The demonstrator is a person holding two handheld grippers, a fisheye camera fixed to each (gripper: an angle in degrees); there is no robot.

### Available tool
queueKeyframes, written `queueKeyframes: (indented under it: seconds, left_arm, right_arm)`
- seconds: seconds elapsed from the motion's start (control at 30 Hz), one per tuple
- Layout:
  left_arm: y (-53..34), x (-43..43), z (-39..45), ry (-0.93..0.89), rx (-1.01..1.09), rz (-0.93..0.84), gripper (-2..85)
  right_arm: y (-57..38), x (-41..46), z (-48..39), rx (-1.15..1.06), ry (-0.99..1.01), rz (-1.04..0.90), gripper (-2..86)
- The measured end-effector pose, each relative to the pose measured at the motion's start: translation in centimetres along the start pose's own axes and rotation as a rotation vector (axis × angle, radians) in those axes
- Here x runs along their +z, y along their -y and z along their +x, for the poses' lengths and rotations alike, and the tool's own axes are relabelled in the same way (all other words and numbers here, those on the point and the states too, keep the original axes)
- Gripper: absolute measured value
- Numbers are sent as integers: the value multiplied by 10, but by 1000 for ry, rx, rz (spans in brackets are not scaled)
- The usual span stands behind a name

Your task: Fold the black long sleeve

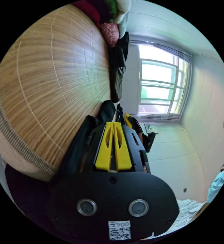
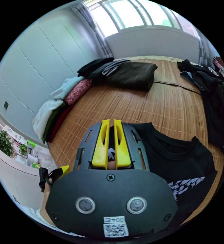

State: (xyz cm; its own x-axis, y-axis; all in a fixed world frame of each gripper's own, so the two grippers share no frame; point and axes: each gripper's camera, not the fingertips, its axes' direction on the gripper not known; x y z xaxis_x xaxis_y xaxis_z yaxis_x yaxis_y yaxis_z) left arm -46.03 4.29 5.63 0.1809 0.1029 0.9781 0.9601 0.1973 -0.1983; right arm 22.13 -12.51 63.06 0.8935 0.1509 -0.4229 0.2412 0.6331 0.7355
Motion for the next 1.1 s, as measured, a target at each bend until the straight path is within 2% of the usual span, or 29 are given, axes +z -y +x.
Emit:
queueKeyframes:
  seconds: [0.1, 0.17, 0.27, 0.4, 0.53, 0.6, 0.73, 0.8, 0.83, 1.1]
  left_arm:
    - [-18, -14, 10, 98, 33, 86, 2]
    - [-34, -18, 17, 170, 87, 143, 1]
    - [-44, 13, 20, 224, 133, 11, 1]
    - [-69, 13, 28, 199, 198, -4, 1]
    - [-108, 10, 14, 134, 247, -37, 1]
    - [-126, 15, 5, 131, 283, -49, 1]
    - [-152, 22, 17, 206, 473, -45, 2]
    - [-159, 28, 12, 201, 487, -77, 2]
    - [-163, 29, 6, 191, 477, -89, 2]
    - [-179, 32, -25, 157, 401, -83, 2]
  right_arm:
    - [-34, -23, -4, -54, 92, -7, 0]
    - [-61, -11, -16, -115, 79, -108, -5]
    - [-86, 30, -26, -131, -7, -349, -5]
    - [-103, -38, -34, -140, -20, -143, 0]
    - [-155, -150, 20, -56, -25, 40, 48]
    - [-185, -187, 71, 51, -58, 49, 66]
    - [-254, -256, 193, 401, -131, 52, 78]
    - [-274, -273, 228, 514, -112, 49, 81]
    - [-283, -281, 246, 581, -40, 61, 83]
    - [-284, -297, 274, 644, 126, 58, 96]
